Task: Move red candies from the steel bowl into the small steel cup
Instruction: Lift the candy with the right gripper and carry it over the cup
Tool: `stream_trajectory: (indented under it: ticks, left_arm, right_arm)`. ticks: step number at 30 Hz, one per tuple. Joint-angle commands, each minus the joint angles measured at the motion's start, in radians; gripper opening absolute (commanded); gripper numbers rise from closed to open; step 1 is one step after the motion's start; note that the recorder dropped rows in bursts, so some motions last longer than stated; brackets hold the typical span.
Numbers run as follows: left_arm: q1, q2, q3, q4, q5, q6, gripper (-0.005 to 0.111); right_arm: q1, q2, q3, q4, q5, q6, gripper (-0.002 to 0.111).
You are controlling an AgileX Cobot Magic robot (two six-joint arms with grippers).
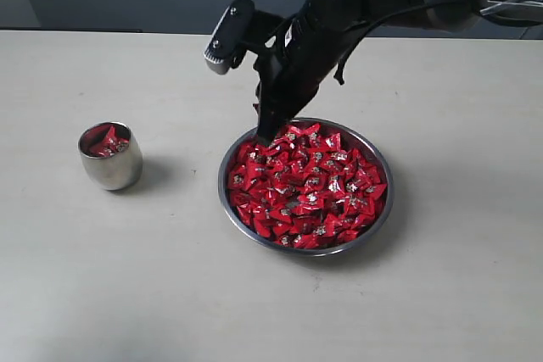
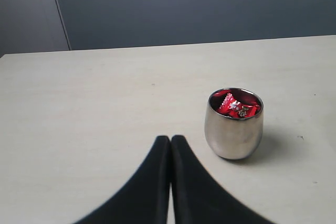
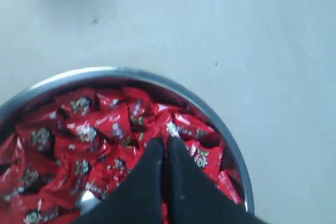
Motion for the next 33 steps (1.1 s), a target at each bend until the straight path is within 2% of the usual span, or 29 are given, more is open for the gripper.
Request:
stream_trajectory:
  ticks: [1,4,10,23,27,33]
  left_arm:
    - [-0.008,-0.004,0.004,0.001,-0.002,-0.003,0.000]
    - [-0.008,-0.004,0.004,0.001,-0.002,-0.003,0.000]
    - [-0.008,-0.004,0.004,0.001,-0.002,-0.003,0.000]
    - [-0.008,-0.004,0.004,0.001,-0.002,-0.003,0.000]
    - [-0.008,-0.004,0.004,0.001,-0.002,-0.003,0.000]
    - [-0.008,-0.004,0.004,0.001,-0.002,-0.003,0.000]
  right_arm:
    - [-0.003,-0.001,-0.013,0.129,-0.098,0.016,-0.001]
    - [-0.003,0.025,-0.043,0.215,-0.124,-0.015,-0.001]
    - [-0.001,0.120,-0.199,0.378,-0.035,-0.121,-0.001]
    - [0.093,0.360,-0.583,0.508,0.109,-0.175,-0.001]
    - [0.123,0.414,-0.654,0.531,0.146,-0.175,-0.001]
    - [0.141,0.438,-0.660,0.536,0.150,-0.175,-0.001]
